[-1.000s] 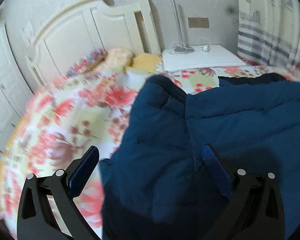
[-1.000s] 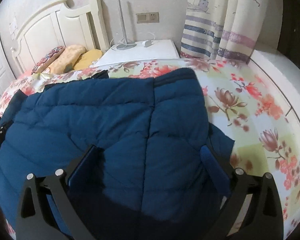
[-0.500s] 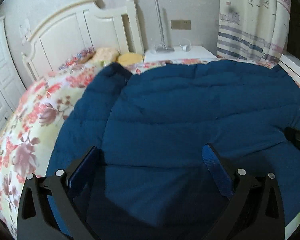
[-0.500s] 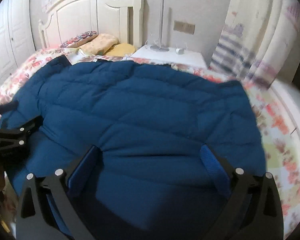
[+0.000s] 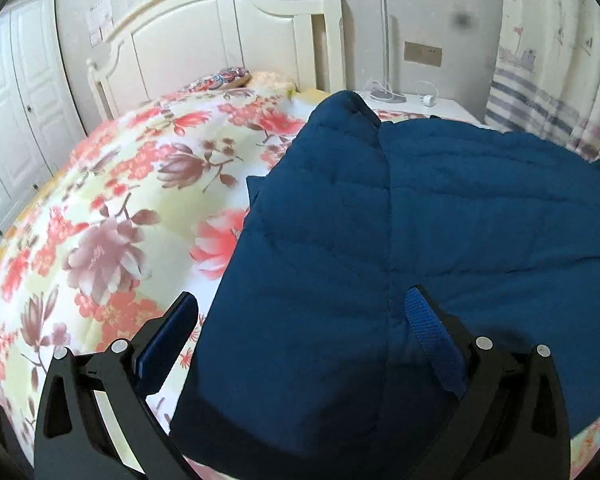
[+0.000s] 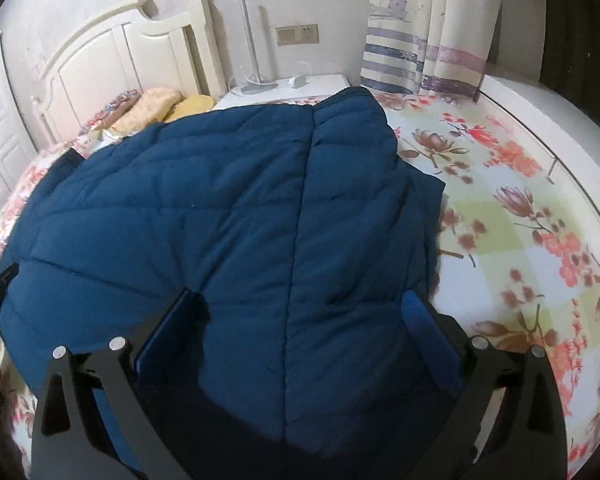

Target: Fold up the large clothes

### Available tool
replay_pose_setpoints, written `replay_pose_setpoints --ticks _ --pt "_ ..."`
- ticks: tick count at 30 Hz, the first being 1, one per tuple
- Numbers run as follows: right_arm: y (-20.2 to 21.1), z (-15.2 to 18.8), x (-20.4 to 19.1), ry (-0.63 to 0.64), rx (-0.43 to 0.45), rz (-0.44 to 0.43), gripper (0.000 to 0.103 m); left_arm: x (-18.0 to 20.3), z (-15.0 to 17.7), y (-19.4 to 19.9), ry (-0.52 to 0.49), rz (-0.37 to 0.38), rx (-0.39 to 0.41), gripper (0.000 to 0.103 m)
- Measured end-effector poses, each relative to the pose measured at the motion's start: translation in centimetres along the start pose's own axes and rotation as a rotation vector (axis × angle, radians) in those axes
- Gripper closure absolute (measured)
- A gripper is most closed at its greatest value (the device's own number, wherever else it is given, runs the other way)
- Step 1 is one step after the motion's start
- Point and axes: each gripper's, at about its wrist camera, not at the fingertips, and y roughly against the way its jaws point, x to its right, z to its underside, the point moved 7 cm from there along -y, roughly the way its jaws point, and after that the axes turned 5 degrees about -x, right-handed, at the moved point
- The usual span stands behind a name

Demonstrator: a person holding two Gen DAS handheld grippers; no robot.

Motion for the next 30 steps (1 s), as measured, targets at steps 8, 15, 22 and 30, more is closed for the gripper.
replay_pose_setpoints --ticks 8,15,22,30 --pt "1.8 0.1 -0.6 -0.035 0.011 0.066 0.003 -1.2 0.0 0.0 0.078 0.080 -0.033 0.004" --pt "6.6 3.1 -10.3 0.227 0.113 -0.047 0.003 3.8 2.3 7.6 -0.079 0.148 0.088 0.005" --pt "3.8 4.7 -12.2 0.300 0.043 -0.022 0.003 7.2 4.4 4.9 -0.164 0.092 0.001 0.004" --pt "4.8 5.4 -2.8 0.037 0.030 -0.014 0.003 3.0 4.4 14.0 -0.054 0.062 0.282 0.004"
